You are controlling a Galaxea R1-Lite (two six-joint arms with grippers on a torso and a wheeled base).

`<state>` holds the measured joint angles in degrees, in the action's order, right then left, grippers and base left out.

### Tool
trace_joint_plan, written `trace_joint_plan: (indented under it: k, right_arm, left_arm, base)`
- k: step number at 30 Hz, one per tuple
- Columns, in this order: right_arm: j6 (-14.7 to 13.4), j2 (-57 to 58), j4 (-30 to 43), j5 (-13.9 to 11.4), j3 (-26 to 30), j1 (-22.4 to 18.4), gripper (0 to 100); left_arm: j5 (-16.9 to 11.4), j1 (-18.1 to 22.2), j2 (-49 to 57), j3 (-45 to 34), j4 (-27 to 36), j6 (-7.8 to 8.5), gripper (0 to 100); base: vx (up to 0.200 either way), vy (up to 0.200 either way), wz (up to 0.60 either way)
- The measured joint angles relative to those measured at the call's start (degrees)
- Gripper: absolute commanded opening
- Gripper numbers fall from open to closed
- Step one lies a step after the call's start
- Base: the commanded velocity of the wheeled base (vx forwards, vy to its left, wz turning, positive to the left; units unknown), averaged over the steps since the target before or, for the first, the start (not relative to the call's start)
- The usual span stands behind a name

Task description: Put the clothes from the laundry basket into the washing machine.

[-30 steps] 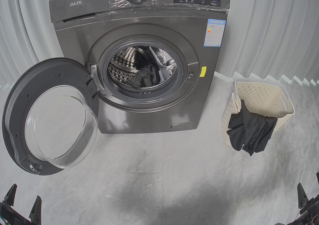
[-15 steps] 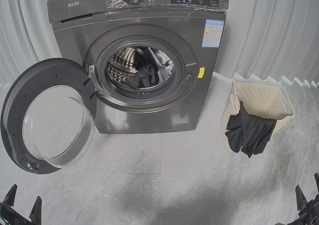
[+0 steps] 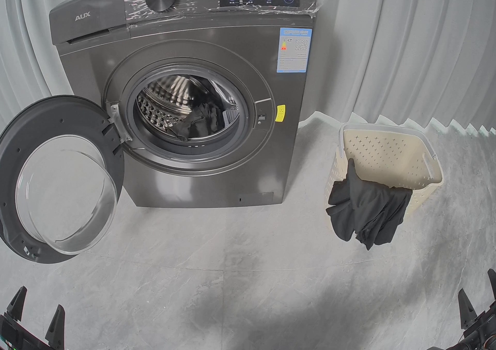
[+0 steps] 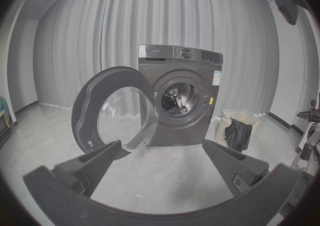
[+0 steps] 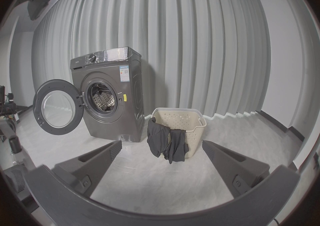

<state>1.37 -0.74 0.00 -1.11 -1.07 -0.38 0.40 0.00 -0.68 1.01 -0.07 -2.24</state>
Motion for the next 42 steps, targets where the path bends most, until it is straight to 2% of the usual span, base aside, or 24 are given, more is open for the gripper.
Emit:
trace_joint_plan:
  k: [2, 5, 22, 31, 42]
  right_arm:
    - [-0.7, 0.0, 0.3, -0.4, 0.0, 0.0, 100]
    - [-1.0, 0.0, 0.4, 1.1, 0.0, 0.0, 100]
    - [-1.0, 0.0, 0.4, 1.2, 0.1, 0.1, 100]
    - [-1.0, -0.1, 0.4, 1.2, 0.1, 0.0, 100]
    - [-1.0, -0.1, 0.4, 1.2, 0.1, 0.0, 100]
  left_arm:
    - [0.0, 0.0, 0.0, 0.0, 0.0, -0.02, 100]
    - [0.0, 0.0, 0.0, 0.0, 0.0, -0.02, 100]
    - [0.0, 0.0, -0.1, 0.0, 0.0, 0.0, 100]
    - [-0.1, 0.0, -0.1, 0.0, 0.0, 0.04, 100]
    - [0.0, 0.0, -0.2, 0.0, 0.0, 0.0, 100]
  base:
    - [0.0, -0.2, 0.0]
    - [0.0, -0.2, 0.0]
    - [0.0, -0.2, 0.0]
    - [0.0, 0.0, 0.0]
    - [0.0, -0.2, 0.0]
